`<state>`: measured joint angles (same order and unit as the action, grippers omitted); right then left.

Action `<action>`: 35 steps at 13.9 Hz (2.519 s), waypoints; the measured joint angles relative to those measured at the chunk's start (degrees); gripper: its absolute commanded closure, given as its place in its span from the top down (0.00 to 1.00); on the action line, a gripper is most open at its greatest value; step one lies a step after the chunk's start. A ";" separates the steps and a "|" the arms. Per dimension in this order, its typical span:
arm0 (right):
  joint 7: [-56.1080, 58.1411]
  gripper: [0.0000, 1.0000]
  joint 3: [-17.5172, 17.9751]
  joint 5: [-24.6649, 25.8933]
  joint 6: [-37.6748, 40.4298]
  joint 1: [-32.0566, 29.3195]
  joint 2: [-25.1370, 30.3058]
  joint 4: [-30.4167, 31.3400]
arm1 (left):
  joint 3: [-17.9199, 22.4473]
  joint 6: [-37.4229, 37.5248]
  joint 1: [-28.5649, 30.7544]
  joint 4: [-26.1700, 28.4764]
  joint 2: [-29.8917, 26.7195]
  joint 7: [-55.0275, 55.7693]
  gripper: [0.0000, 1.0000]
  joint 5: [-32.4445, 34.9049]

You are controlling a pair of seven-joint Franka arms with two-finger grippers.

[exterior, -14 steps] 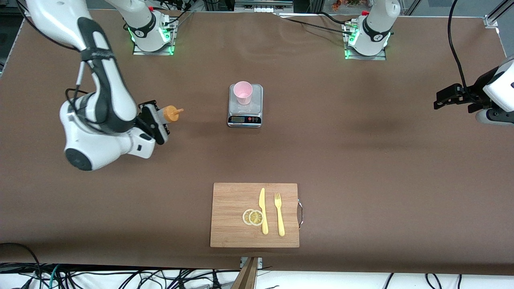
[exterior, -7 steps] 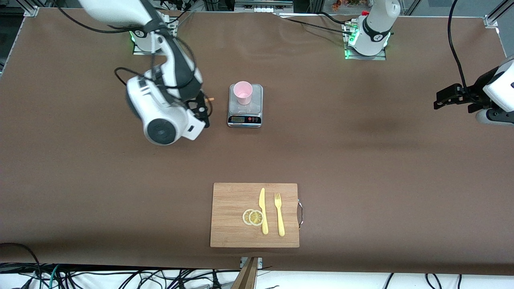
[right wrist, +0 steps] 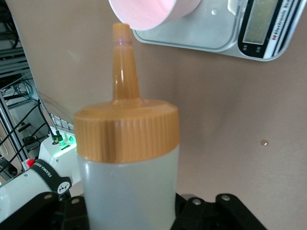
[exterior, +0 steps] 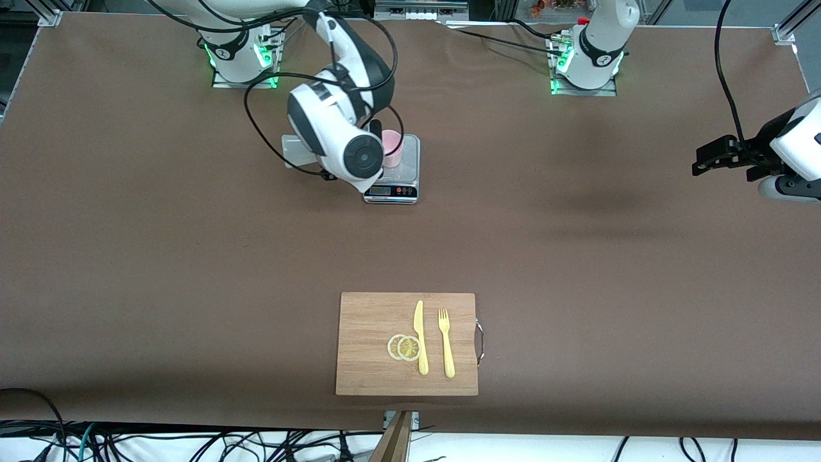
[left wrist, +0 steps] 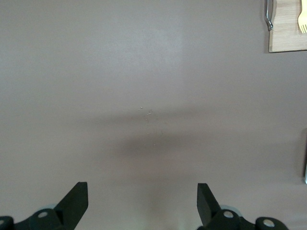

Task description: Add sauce to pink cup with both arms

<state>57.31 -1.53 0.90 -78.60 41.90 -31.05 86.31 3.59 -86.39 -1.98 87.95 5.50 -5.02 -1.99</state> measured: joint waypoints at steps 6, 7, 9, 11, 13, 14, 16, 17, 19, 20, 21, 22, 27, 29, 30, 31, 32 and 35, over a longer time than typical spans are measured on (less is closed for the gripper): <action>-4.86 0.00 -0.04 2.73 -0.02 2.95 -2.44 0.14 | 0.00 0.00 0.00 -0.05 0.12 0.00 1.00 0.00; -5.68 0.00 -0.04 3.02 -0.02 3.57 -2.64 0.15 | 0.00 0.00 0.00 -0.06 0.12 0.00 1.00 0.00; -7.34 0.00 -0.04 3.81 -0.02 4.86 -3.09 0.15 | 0.00 0.00 0.00 -0.07 0.12 0.00 1.00 0.00; -8.79 0.00 -0.05 4.98 -0.02 6.10 -3.71 0.16 | 0.00 0.00 0.00 -0.08 0.12 0.00 1.00 0.00; -9.91 0.00 -0.06 5.89 -0.02 6.84 -4.30 0.16 | 0.00 0.00 0.00 -0.09 0.12 0.00 1.00 0.00; -10.02 0.00 -0.07 6.41 -0.02 7.05 -4.42 0.16 | 0.00 0.00 0.00 -0.09 0.12 0.00 1.00 0.00; -10.05 0.00 -0.11 6.74 -0.02 7.14 -4.41 0.04 | 0.00 0.00 0.00 -0.09 0.12 0.00 1.00 0.00; -10.03 0.00 -0.20 6.76 0.01 7.14 -4.37 -0.30 | 0.00 0.00 0.00 -0.09 0.12 0.00 1.00 0.00; -9.76 0.00 -0.56 6.72 0.73 7.04 -4.16 -1.28 | 0.00 0.00 0.00 -0.10 0.12 0.00 1.00 0.00; -9.49 0.00 -0.74 6.48 0.96 6.88 -3.98 -1.62 | 0.00 0.00 0.00 -0.10 0.12 0.00 1.00 0.00; -8.78 0.00 -0.93 5.84 0.99 6.57 -3.82 -1.90 | 0.00 0.00 0.00 -0.10 0.12 0.00 1.00 0.00; -7.73 0.00 -1.03 4.81 0.98 6.03 -3.69 -2.21 | 0.00 0.00 0.00 -0.10 0.12 0.00 1.00 0.00; 1.59 0.00 -1.57 -2.89 -0.96 -0.92 -1.60 -3.16 | 0.00 0.00 0.00 -0.11 0.12 0.00 1.00 0.00; 7.15 0.00 -1.75 -6.83 -1.21 -5.82 -0.40 -3.21 | 0.00 0.00 0.00 -0.11 0.12 0.00 1.00 0.00; 9.97 0.00 -1.82 -9.05 -1.23 -8.39 0.05 -3.22 | 0.00 0.00 0.00 -0.12 0.12 0.00 1.00 0.00; 12.99 0.00 -1.90 -11.55 -1.25 -10.99 0.39 -3.22 | 0.00 0.00 0.00 -0.12 0.12 0.00 1.00 0.00; 16.14 0.00 -1.98 -14.38 -1.27 -13.64 0.59 -3.22 | 0.00 0.00 0.00 -0.12 0.13 0.00 1.00 0.00; 26.51 0.00 -2.10 -22.73 -1.31 -22.50 0.61 -3.18 | -0.04 0.00 -0.02 -0.12 0.13 0.00 1.00 0.00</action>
<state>83.82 -3.62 -21.84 -79.91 19.39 -30.44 83.13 3.55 -86.39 -2.00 87.82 5.63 -5.03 -1.99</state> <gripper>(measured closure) 0.758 0.000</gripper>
